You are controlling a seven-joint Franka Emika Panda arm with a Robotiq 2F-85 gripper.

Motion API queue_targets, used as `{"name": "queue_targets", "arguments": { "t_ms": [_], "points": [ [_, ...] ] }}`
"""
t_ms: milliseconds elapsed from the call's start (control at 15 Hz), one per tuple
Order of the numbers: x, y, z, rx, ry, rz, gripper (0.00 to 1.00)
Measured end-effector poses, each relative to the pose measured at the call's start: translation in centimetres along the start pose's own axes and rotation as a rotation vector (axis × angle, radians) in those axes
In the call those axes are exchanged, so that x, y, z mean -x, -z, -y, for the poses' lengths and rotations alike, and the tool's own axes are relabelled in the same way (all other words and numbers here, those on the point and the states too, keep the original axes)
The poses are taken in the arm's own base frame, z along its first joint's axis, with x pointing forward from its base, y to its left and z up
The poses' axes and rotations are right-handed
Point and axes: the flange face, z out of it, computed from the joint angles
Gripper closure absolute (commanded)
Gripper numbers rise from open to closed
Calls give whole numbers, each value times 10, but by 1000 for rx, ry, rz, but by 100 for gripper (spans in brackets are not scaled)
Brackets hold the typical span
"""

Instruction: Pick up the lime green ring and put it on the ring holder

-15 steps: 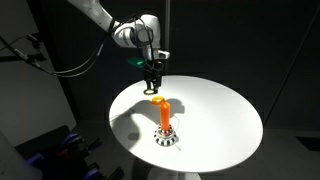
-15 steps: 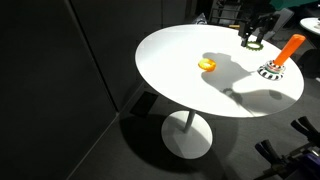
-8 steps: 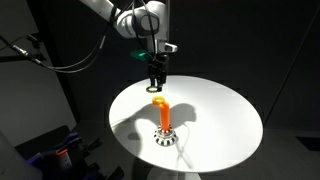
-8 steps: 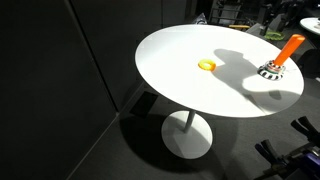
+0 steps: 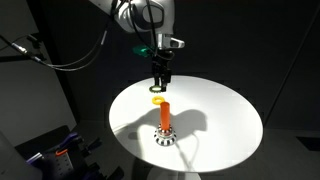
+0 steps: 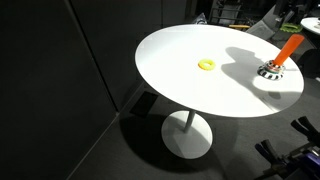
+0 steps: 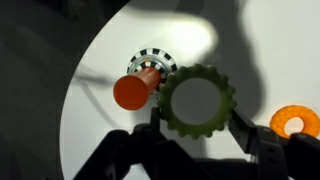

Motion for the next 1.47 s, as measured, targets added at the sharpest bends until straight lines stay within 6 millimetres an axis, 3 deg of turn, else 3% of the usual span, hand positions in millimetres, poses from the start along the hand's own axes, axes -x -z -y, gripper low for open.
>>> {"name": "queue_targets", "arguments": {
  "t_ms": [333, 800, 1200, 1467],
  "points": [
    [3, -4, -34, 2, -34, 10, 55],
    [6, -24, -77, 14, -91, 37, 55],
    [7, -41, -84, 4, -88, -9, 55],
    [5, -40, -83, -1, -75, -43, 55]
  ]
}}
